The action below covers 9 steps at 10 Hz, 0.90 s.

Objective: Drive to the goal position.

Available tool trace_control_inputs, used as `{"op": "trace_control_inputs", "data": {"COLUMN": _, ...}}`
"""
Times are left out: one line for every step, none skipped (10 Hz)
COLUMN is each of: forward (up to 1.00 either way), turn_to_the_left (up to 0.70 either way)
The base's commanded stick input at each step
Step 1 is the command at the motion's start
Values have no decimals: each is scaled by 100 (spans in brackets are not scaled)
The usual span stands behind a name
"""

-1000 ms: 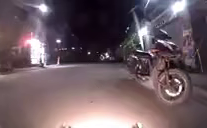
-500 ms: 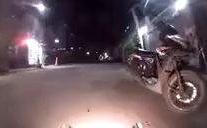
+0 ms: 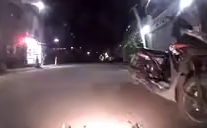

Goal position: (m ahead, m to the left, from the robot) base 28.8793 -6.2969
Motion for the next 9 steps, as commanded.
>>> {"op": "trace_control_inputs", "data": {"forward": 60, "turn_to_the_left": -5}}
{"op": "trace_control_inputs", "data": {"forward": 60, "turn_to_the_left": -15}}
{"op": "trace_control_inputs", "data": {"forward": 60, "turn_to_the_left": -15}}
{"op": "trace_control_inputs", "data": {"forward": 60, "turn_to_the_left": -15}}
{"op": "trace_control_inputs", "data": {"forward": 60, "turn_to_the_left": -15}}
{"op": "trace_control_inputs", "data": {"forward": 60, "turn_to_the_left": -10}}
{"op": "trace_control_inputs", "data": {"forward": 60, "turn_to_the_left": -4}}
{"op": "trace_control_inputs", "data": {"forward": 60, "turn_to_the_left": 0}}
{"op": "trace_control_inputs", "data": {"forward": 60, "turn_to_the_left": 0}}
